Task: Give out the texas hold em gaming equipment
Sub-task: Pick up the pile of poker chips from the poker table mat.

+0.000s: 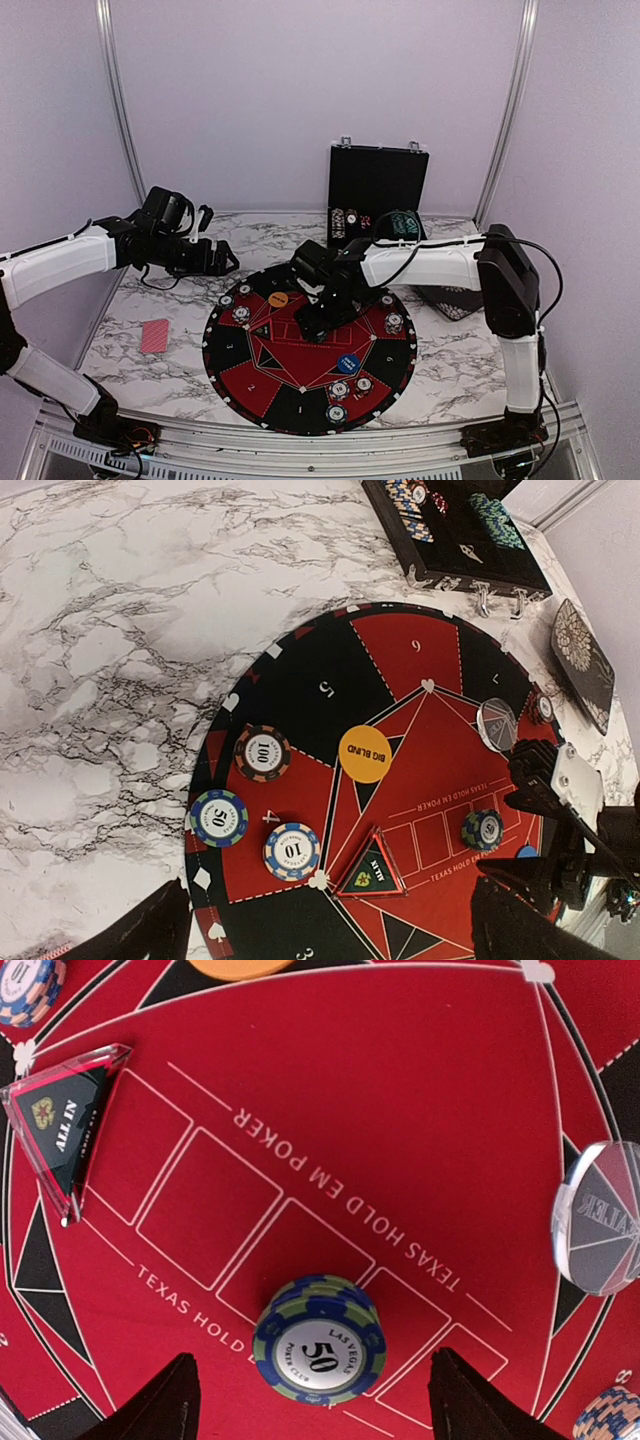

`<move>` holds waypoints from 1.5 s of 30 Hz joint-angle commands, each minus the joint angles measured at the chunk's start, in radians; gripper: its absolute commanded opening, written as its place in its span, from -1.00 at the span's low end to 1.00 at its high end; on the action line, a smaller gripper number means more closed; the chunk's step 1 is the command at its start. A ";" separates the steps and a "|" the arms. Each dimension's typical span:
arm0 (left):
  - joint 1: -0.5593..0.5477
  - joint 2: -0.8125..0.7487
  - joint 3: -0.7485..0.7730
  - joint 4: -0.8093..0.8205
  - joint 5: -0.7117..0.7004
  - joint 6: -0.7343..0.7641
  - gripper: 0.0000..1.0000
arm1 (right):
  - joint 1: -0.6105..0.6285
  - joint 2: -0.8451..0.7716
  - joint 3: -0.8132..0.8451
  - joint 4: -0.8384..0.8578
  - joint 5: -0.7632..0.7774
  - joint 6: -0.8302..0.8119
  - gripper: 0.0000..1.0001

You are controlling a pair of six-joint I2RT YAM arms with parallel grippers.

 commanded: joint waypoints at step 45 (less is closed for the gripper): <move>0.021 0.010 -0.017 0.022 0.047 0.019 0.98 | 0.004 0.030 0.035 -0.073 0.143 0.067 -0.81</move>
